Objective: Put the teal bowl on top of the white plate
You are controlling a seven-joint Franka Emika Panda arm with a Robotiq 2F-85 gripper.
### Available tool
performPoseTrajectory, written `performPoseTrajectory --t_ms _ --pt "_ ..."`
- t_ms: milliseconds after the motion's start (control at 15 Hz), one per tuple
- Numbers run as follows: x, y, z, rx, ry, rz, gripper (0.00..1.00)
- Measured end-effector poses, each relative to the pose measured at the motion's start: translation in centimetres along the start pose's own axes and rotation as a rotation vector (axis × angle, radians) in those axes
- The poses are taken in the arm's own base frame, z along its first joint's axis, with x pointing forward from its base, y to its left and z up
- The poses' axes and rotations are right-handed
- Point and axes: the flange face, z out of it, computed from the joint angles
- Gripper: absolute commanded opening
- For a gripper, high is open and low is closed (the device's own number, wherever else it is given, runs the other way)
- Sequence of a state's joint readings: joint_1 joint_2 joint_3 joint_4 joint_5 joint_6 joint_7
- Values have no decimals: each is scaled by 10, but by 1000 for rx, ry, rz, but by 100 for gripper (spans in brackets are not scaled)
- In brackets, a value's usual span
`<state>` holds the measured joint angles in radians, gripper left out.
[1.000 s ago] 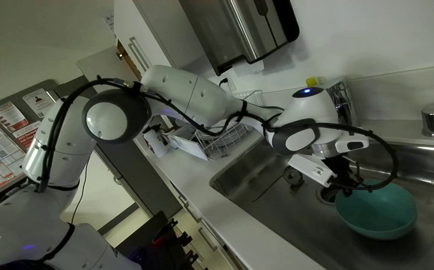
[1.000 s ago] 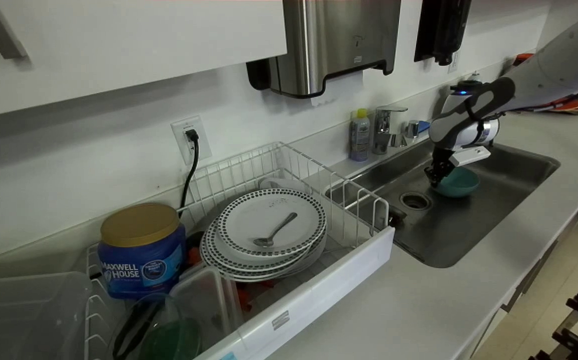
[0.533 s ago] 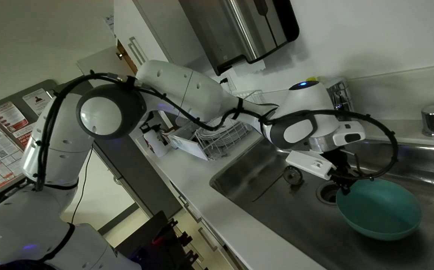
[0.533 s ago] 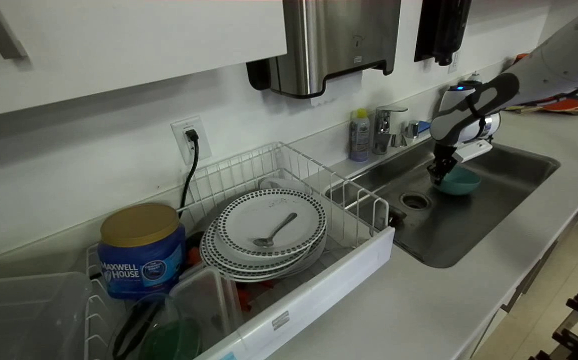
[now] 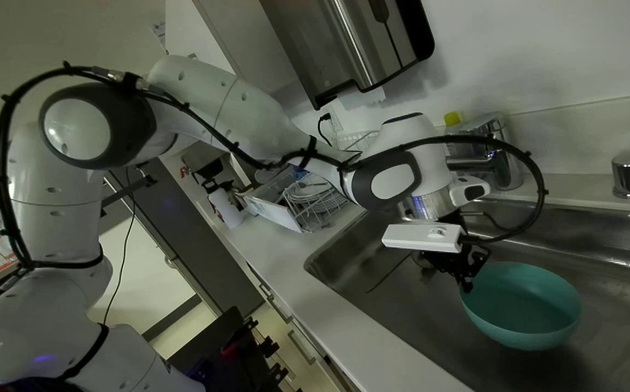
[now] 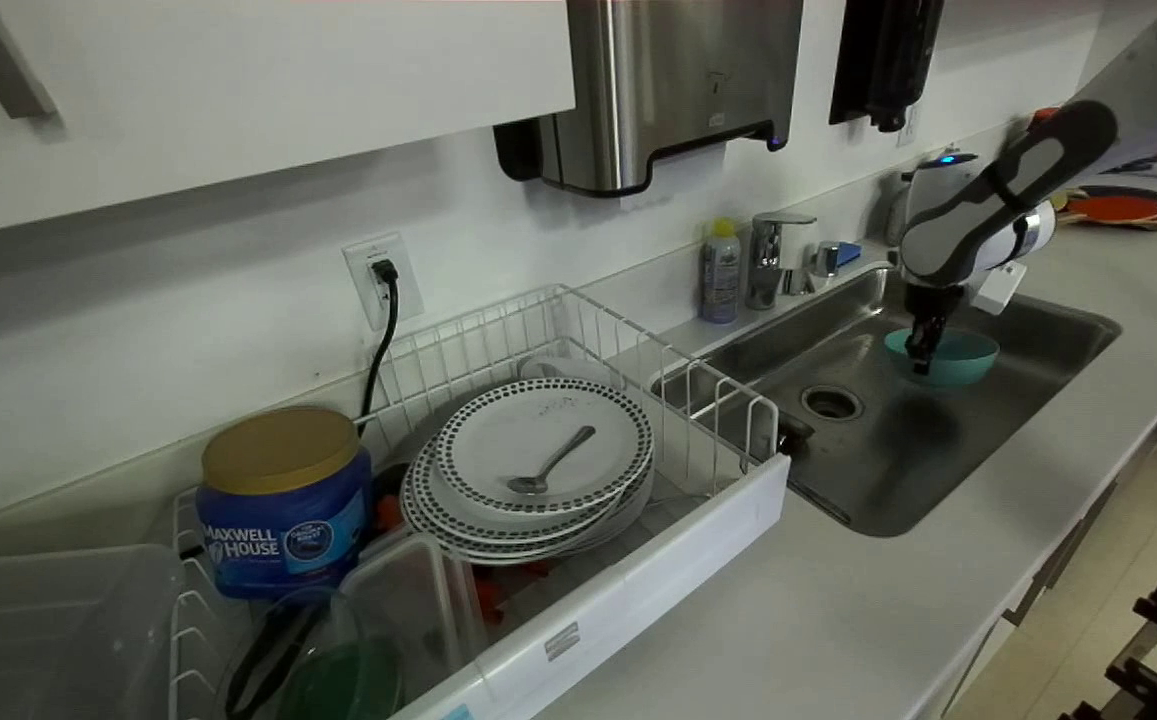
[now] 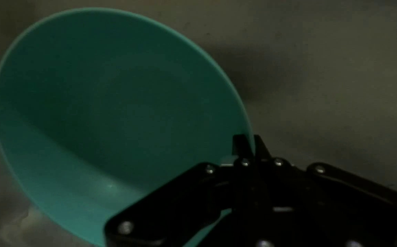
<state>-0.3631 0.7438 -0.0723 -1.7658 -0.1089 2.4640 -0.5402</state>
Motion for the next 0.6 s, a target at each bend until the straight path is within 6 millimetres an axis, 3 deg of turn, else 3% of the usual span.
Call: performPoseTrajectory --t_ms 400,600 --pt "-50 -38 -41 -42 33 -326 4" --pt "-54 -41 -43 -38 32 -333 4"
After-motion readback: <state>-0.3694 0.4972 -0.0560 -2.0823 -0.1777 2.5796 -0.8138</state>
